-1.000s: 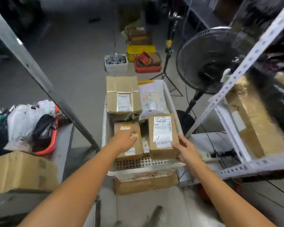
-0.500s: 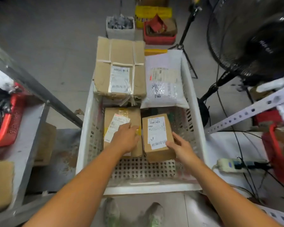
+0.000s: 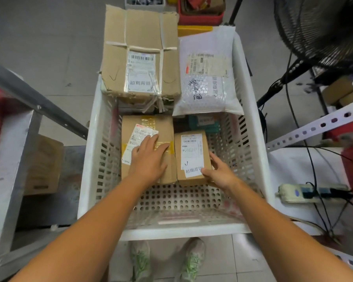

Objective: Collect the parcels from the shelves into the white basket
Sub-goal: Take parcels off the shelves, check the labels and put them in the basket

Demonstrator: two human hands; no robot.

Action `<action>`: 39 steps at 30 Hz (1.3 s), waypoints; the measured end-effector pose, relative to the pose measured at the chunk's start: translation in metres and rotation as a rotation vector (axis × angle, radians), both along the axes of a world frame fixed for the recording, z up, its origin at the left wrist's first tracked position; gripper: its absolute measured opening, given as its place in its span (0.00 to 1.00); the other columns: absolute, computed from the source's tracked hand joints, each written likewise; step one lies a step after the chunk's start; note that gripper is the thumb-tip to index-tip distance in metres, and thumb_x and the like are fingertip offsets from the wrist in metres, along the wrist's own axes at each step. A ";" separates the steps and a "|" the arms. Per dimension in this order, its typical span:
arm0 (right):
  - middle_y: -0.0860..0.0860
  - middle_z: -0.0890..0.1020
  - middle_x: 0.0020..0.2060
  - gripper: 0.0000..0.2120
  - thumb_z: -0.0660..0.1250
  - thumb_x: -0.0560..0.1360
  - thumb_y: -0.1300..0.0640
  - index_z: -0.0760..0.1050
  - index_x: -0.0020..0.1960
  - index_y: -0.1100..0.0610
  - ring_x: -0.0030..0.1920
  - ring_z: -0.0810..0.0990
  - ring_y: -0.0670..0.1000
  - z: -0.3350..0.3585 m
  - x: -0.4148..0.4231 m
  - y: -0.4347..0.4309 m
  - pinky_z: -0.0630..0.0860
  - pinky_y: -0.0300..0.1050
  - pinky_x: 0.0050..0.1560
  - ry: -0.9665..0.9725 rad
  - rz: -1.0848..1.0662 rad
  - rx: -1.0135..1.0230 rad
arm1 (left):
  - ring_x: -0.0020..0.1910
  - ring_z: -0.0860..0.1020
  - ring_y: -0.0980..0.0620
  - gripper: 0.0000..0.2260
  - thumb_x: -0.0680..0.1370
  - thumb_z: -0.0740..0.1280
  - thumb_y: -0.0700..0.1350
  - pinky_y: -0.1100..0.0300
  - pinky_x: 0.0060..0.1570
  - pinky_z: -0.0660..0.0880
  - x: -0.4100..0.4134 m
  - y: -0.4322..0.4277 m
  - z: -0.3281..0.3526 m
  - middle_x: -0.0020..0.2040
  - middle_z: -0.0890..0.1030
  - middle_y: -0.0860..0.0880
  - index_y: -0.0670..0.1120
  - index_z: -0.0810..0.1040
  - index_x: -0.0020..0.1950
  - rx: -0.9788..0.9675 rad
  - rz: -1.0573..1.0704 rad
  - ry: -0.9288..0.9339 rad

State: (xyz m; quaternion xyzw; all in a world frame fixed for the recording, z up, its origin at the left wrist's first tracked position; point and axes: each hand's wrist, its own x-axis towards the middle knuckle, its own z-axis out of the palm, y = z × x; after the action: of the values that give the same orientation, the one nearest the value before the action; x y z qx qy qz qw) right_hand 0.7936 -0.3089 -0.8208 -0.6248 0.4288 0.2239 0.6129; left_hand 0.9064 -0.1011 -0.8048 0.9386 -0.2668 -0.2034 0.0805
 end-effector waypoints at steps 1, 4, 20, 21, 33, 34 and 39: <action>0.47 0.75 0.66 0.36 0.66 0.76 0.65 0.57 0.77 0.43 0.58 0.79 0.52 -0.003 0.001 0.001 0.77 0.56 0.60 -0.003 0.013 -0.019 | 0.77 0.45 0.48 0.28 0.77 0.65 0.54 0.45 0.72 0.51 0.001 0.001 0.000 0.78 0.49 0.50 0.59 0.58 0.75 0.004 -0.005 0.001; 0.51 0.76 0.65 0.36 0.64 0.76 0.70 0.58 0.76 0.46 0.58 0.79 0.53 -0.010 0.009 0.003 0.78 0.50 0.58 -0.013 0.023 -0.050 | 0.77 0.46 0.48 0.29 0.76 0.66 0.54 0.45 0.73 0.51 0.003 0.001 0.001 0.78 0.50 0.51 0.60 0.59 0.75 0.017 -0.014 -0.007; 0.56 0.70 0.71 0.25 0.63 0.79 0.58 0.62 0.74 0.60 0.67 0.72 0.56 0.109 0.017 -0.010 0.71 0.47 0.61 0.005 0.277 -0.364 | 0.66 0.71 0.46 0.21 0.80 0.62 0.52 0.53 0.59 0.70 0.012 -0.007 0.088 0.70 0.71 0.46 0.53 0.66 0.72 -0.021 0.108 0.240; 0.56 0.71 0.70 0.25 0.63 0.79 0.57 0.64 0.74 0.59 0.65 0.73 0.56 0.133 0.014 -0.012 0.71 0.46 0.60 -0.009 0.285 -0.408 | 0.65 0.72 0.46 0.21 0.80 0.62 0.52 0.54 0.58 0.71 0.014 -0.008 0.107 0.69 0.72 0.46 0.53 0.67 0.72 -0.030 0.078 0.238; 0.58 0.72 0.68 0.24 0.62 0.80 0.52 0.64 0.74 0.57 0.65 0.73 0.59 0.381 -0.083 0.009 0.71 0.55 0.65 -0.079 0.071 -0.699 | 0.61 0.76 0.45 0.20 0.78 0.63 0.53 0.51 0.58 0.74 -0.001 -0.015 0.337 0.65 0.77 0.46 0.51 0.70 0.69 -0.102 -0.181 0.165; 0.58 0.73 0.68 0.24 0.62 0.80 0.53 0.64 0.74 0.57 0.65 0.73 0.59 0.396 -0.098 0.012 0.71 0.55 0.64 -0.091 0.054 -0.720 | 0.60 0.76 0.45 0.20 0.78 0.63 0.53 0.51 0.58 0.74 -0.007 -0.016 0.354 0.64 0.77 0.46 0.52 0.70 0.69 -0.105 -0.204 0.139; 0.58 0.75 0.66 0.21 0.63 0.79 0.52 0.69 0.70 0.58 0.63 0.74 0.59 0.455 -0.185 0.028 0.72 0.55 0.63 -0.121 -0.012 -0.818 | 0.62 0.74 0.45 0.20 0.79 0.61 0.54 0.52 0.59 0.73 -0.060 -0.023 0.427 0.66 0.75 0.47 0.52 0.69 0.71 -0.095 -0.363 0.019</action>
State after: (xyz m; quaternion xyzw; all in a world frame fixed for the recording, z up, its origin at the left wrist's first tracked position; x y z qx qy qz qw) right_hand 0.6091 -0.2806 -0.3659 -0.8263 0.4495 -0.0057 0.3392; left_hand 0.8467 -0.1239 -0.3778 0.8681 -0.4405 -0.2107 0.0892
